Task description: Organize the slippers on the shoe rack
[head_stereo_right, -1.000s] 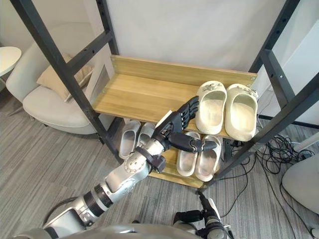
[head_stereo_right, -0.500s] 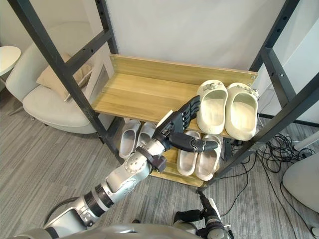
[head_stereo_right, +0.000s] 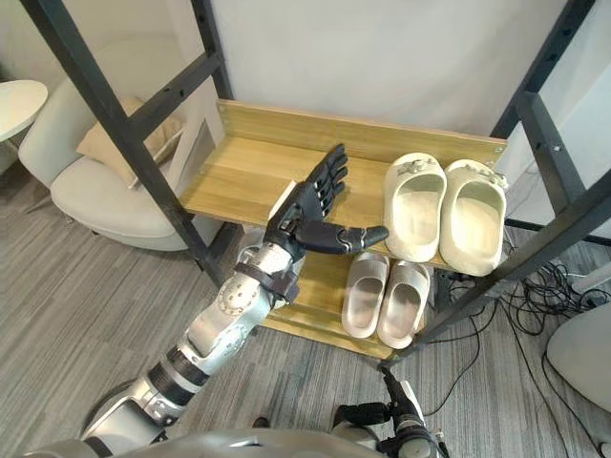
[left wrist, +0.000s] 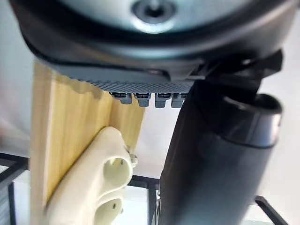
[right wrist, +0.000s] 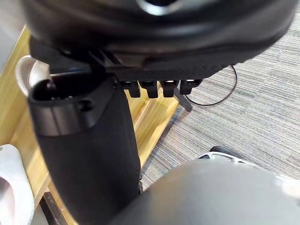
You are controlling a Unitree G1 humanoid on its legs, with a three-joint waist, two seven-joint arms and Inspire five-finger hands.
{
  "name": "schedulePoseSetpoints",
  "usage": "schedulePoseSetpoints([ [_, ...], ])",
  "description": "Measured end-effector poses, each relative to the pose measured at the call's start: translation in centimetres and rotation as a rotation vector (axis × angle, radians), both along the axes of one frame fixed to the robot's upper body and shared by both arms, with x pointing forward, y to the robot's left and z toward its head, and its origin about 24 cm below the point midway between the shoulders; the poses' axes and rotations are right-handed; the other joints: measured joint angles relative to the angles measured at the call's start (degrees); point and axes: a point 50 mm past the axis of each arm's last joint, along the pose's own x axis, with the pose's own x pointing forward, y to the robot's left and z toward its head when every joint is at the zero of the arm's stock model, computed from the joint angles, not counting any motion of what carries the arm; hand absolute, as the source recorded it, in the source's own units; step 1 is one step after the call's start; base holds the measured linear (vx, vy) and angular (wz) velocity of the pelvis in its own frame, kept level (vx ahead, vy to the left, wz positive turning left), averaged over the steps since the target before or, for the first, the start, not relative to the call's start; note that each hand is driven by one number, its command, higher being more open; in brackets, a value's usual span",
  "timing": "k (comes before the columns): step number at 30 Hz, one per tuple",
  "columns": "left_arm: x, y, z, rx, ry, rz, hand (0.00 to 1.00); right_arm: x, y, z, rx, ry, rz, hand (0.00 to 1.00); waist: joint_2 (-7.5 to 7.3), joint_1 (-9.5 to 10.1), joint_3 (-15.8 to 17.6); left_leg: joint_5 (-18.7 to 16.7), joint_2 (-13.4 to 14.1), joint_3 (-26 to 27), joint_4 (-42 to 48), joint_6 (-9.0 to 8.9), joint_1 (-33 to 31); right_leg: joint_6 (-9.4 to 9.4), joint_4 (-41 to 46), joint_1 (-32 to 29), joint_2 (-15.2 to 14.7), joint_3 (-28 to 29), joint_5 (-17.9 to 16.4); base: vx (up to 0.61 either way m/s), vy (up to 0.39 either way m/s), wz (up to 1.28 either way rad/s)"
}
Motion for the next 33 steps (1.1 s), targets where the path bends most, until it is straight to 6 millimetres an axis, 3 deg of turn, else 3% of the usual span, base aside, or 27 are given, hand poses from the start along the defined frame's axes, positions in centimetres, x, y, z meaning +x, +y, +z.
schedulePoseSetpoints([
  [6, -2.1, -0.9, 1.6, -0.118, -0.024, -0.151, 1.00, 0.0, -0.3, 0.0, -0.004, 0.004, 0.008, 1.00, 0.81, 0.64, -0.51, -0.01, -0.06, -0.42, 0.15, 0.00, 0.20, -0.03, 0.01, 0.51, -0.04, -0.39, -0.23, 0.01, 0.005, 0.04],
  [12, -4.6, -2.5, -0.5, -0.159, 0.098, -0.353, 1.00, -0.3, -0.8, 0.1, -0.010, 0.019, 0.031, 1.00, 2.05, 1.30, -1.29, -0.02, -0.02, -0.65, 0.25, 0.00, 0.42, -0.07, 0.04, 0.85, -0.01, -0.58, -0.27, 0.00, 0.000, 0.00],
  [20, -7.3, -1.6, -5.0, -0.073, 0.257, -0.437, 1.00, -0.6, -0.9, 0.0, -0.011, 0.028, 0.037, 1.00, 2.25, 1.33, -1.59, -0.10, 0.34, -1.31, 0.25, -0.14, 1.30, -0.19, 2.10, 1.11, 0.18, -1.37, -1.70, 0.01, -0.005, 0.04],
  [22, -8.1, -0.3, -8.0, 0.001, 0.356, -0.423, 1.00, -0.6, -0.9, 0.0, -0.011, 0.032, 0.047, 1.00, 2.13, 1.38, -1.60, -0.21, 0.45, -1.49, 0.23, -0.31, 2.01, -0.21, 1.73, 2.01, 0.31, -1.51, -1.71, 0.02, -0.010, 0.04],
  [23, -8.2, -0.1, -8.3, 0.009, 0.369, -0.420, 1.00, -0.6, -0.9, 0.0, -0.011, 0.032, 0.049, 1.00, 2.11, 1.39, -1.65, -0.23, 0.46, -1.49, 0.23, -0.35, 2.06, -0.22, 1.70, 2.07, 0.33, -1.51, -1.71, 0.00, 0.000, 0.00],
  [25, -8.9, 1.2, -11.6, 0.103, 0.477, -0.386, 1.00, -0.3, -0.7, 0.0, -0.018, 0.028, 0.083, 1.00, 1.89, 1.38, -1.64, -0.26, 0.58, -1.49, 0.26, -0.40, 2.03, -0.24, 1.52, 2.06, 0.48, -1.54, -1.71, 0.00, 0.000, 0.00],
  [28, -9.9, 2.3, -13.8, 0.176, 0.553, -0.366, 1.00, -0.3, -0.6, 0.0, -0.010, 0.030, 0.088, 1.00, 1.60, 1.38, -1.76, -0.32, 0.68, -1.48, 0.24, -0.49, 2.02, -0.24, 1.37, 2.06, 0.61, -1.56, -1.71, 0.00, 0.000, 0.00],
  [33, -10.8, 3.5, -15.6, 0.268, 0.594, -0.351, 1.00, -0.1, -0.2, 0.0, 0.002, 0.031, 0.104, 1.00, 0.93, 1.43, -1.90, -0.35, 0.73, -1.49, 0.15, -0.53, 2.00, -0.25, 1.07, 2.12, 0.78, -1.62, -1.69, 0.00, 0.000, 0.00],
])
